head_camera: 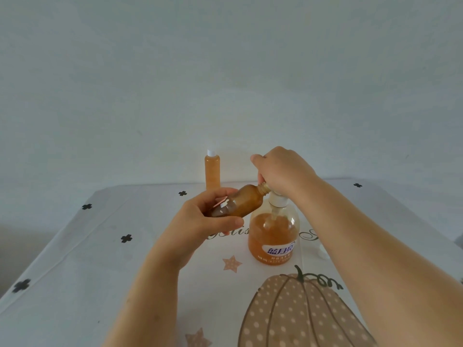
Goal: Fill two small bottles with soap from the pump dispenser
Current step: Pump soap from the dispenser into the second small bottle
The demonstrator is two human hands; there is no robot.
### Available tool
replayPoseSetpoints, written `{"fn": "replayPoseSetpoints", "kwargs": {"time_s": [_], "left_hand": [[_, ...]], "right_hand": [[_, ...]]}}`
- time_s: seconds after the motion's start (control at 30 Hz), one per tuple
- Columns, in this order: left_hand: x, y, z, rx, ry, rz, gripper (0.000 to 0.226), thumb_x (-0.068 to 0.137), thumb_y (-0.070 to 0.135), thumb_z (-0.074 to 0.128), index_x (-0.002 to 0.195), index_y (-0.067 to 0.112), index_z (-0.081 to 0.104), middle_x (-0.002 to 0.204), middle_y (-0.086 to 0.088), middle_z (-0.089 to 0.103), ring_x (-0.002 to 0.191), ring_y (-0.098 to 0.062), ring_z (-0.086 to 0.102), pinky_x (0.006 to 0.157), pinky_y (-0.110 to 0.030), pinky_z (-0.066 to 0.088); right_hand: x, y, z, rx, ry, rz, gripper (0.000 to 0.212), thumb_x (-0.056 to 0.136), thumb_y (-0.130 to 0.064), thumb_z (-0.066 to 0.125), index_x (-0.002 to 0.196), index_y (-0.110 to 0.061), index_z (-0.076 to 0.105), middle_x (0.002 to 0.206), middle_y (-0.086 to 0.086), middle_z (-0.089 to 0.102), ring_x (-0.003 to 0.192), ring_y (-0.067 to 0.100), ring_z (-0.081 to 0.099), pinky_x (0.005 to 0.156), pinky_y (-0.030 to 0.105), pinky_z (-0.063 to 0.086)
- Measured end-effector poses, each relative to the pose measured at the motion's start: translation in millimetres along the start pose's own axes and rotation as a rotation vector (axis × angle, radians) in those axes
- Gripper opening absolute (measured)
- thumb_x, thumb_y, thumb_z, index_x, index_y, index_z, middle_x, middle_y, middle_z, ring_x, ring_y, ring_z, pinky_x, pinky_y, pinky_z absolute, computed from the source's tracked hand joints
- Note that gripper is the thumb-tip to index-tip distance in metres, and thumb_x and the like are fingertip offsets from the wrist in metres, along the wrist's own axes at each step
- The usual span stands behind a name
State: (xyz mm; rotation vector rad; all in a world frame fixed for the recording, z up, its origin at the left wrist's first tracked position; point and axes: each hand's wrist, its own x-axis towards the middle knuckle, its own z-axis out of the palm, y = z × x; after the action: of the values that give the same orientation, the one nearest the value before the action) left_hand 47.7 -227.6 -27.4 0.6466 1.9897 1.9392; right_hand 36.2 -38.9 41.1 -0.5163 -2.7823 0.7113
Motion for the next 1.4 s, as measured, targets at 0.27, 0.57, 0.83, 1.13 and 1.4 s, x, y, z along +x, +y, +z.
{"fn": "replayPoseSetpoints", "kwargs": {"time_s": [0.27, 0.57, 0.83, 1.13, 1.4], "left_hand": [[-2, 3, 0, -0.149, -0.017, 0.049, 0.043, 0.055, 0.022, 0.086, 0.093, 0.017, 0.067, 0.079, -0.007, 0.067, 0.064, -0.023, 0.061, 0.067, -0.034, 0.051], [-2, 3, 0, -0.156, -0.011, 0.051, 0.041, 0.058, 0.029, 0.085, 0.094, 0.016, 0.069, 0.074, -0.011, 0.067, 0.062, -0.022, 0.062, 0.067, -0.032, 0.052], [-4, 5, -1, -0.094, -0.018, 0.034, 0.041, 0.058, 0.037, 0.083, 0.093, 0.018, 0.073, 0.074, -0.014, 0.068, 0.063, -0.024, 0.06, 0.07, -0.04, 0.044], [-2, 2, -6, -0.015, -0.051, -0.011, 0.044, 0.06, 0.039, 0.082, 0.099, 0.019, 0.072, 0.079, -0.013, 0.069, 0.071, -0.029, 0.061, 0.068, -0.039, 0.046], [-5, 4, 2, -0.034, -0.089, -0.004, 0.035, 0.061, 0.027, 0.084, 0.094, 0.027, 0.071, 0.076, -0.01, 0.067, 0.067, -0.026, 0.059, 0.06, -0.031, 0.049]], "right_hand": [[-5, -10, -17, -0.025, -0.024, 0.005, 0.048, 0.102, -0.039, 0.037, 0.087, -0.01, 0.072, 0.07, 0.005, 0.065, 0.061, 0.022, 0.06, 0.073, 0.034, 0.053], [-7, -16, -30, -0.003, -0.145, 0.021, 0.045, 0.102, -0.023, 0.037, 0.084, -0.007, 0.076, 0.082, 0.011, 0.072, 0.056, 0.026, 0.061, 0.072, 0.033, 0.051], [-5, -11, -13, 0.005, -0.065, 0.05, 0.045, 0.099, -0.035, 0.037, 0.093, -0.009, 0.073, 0.074, 0.005, 0.065, 0.068, 0.024, 0.059, 0.077, 0.036, 0.051], [-1, -3, 0, -0.017, -0.054, 0.064, 0.044, 0.101, -0.034, 0.037, 0.093, -0.009, 0.072, 0.08, 0.007, 0.065, 0.069, 0.024, 0.057, 0.064, 0.031, 0.042], [-3, -9, -9, 0.029, -0.081, 0.101, 0.043, 0.099, -0.035, 0.039, 0.096, -0.009, 0.073, 0.075, 0.006, 0.063, 0.067, 0.024, 0.057, 0.075, 0.035, 0.05]]}}
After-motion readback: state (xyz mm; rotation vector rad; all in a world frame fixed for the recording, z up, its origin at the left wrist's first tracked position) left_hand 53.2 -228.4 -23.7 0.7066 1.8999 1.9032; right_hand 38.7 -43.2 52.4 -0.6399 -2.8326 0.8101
